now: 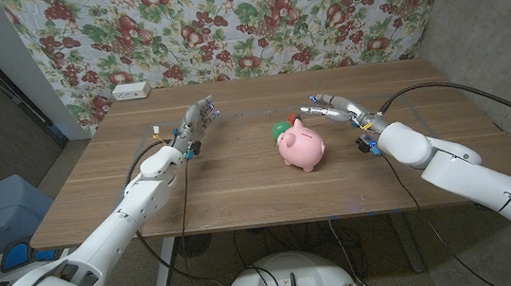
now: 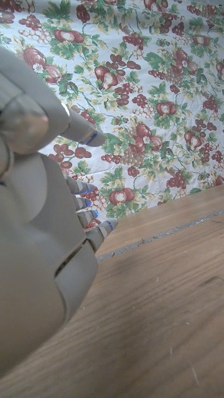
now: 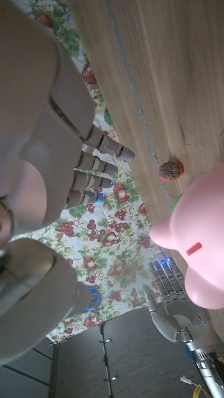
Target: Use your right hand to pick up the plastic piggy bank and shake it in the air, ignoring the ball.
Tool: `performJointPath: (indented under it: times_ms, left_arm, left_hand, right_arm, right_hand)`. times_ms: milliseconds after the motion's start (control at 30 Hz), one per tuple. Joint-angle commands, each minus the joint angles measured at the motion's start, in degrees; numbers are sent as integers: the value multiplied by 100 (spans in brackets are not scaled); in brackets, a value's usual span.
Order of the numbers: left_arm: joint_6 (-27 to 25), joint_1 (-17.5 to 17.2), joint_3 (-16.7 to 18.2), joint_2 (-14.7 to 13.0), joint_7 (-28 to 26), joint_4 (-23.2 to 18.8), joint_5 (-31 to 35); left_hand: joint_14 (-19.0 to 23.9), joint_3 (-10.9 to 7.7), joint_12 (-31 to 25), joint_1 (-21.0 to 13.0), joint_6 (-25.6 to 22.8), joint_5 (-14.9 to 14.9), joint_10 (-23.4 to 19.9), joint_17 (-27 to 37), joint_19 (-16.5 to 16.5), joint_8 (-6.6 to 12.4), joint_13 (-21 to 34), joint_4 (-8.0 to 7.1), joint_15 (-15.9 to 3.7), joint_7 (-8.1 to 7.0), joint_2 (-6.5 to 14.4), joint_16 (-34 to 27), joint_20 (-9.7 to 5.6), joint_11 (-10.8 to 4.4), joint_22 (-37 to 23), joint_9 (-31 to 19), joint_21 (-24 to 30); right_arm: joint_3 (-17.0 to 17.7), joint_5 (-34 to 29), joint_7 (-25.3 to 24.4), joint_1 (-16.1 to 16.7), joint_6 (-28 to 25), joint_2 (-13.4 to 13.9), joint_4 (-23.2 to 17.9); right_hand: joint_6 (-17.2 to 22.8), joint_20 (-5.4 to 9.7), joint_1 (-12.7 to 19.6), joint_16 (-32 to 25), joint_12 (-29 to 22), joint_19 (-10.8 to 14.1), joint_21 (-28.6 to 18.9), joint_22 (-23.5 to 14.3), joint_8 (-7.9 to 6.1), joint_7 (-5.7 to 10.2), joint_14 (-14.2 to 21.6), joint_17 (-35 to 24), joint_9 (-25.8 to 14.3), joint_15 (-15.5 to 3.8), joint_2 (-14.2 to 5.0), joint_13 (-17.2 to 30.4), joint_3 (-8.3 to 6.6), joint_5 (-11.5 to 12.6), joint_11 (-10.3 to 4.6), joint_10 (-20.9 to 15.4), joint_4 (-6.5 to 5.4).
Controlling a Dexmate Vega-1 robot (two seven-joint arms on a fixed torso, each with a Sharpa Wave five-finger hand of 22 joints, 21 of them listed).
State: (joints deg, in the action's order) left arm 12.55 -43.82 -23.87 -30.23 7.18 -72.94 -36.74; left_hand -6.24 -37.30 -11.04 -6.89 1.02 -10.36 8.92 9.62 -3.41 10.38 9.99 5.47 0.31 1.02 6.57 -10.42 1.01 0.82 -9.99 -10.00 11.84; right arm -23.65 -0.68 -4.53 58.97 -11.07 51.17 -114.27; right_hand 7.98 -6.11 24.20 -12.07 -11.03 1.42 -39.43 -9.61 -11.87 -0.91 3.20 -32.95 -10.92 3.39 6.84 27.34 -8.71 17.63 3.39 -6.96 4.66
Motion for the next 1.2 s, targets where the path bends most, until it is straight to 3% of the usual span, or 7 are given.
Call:
performJointPath:
  times_ms: [33,300,667,1200]
  left_arm:
    - [33,-25,8,32,7,29,-20]
    - [52,-18,6,48,28,60,-28]
    - [67,-69,34,38,25,36,-64]
    - [19,-175,83,-115,88,-186,-112]
  left_hand:
    - [-8,-3,9,-80,10,3,9,5,-50,0,16,20,8,-39,306,22,-3,2,-33,-8,-13]
    - [-9,1,10,-82,16,4,13,6,-48,-1,16,25,3,-49,305,22,-6,3,-33,-8,-15]
    - [-10,7,11,-85,22,4,17,6,-45,-2,16,31,9,-53,306,21,-8,12,-33,-8,-18]
    - [-6,16,6,-87,49,4,6,6,-45,-9,16,38,3,-68,307,19,-6,2,-33,-8,-19]
  right_arm:
    - [240,875,-431,103,942,-245,374]
    - [303,1166,-536,97,1363,-498,677]
    - [430,1531,-551,136,1634,-629,865]
    - [642,2087,-658,316,2065,-913,1030]
  right_hand:
    - [80,11,29,15,-35,-17,38,-3,-31,22,-8,18,-6,-13,-49,-23,30,56,-15,-45,14]
    - [125,14,3,21,-28,-7,86,-2,-31,36,-3,72,-2,-34,-65,-73,43,58,-28,-50,8]
    - [131,185,13,52,-15,42,161,0,-3,24,-48,176,4,-1,-112,-165,39,67,13,-47,20]
    - [322,168,49,67,-27,52,283,2,-39,-18,-62,319,5,21,-207,-288,11,62,26,-119,42]
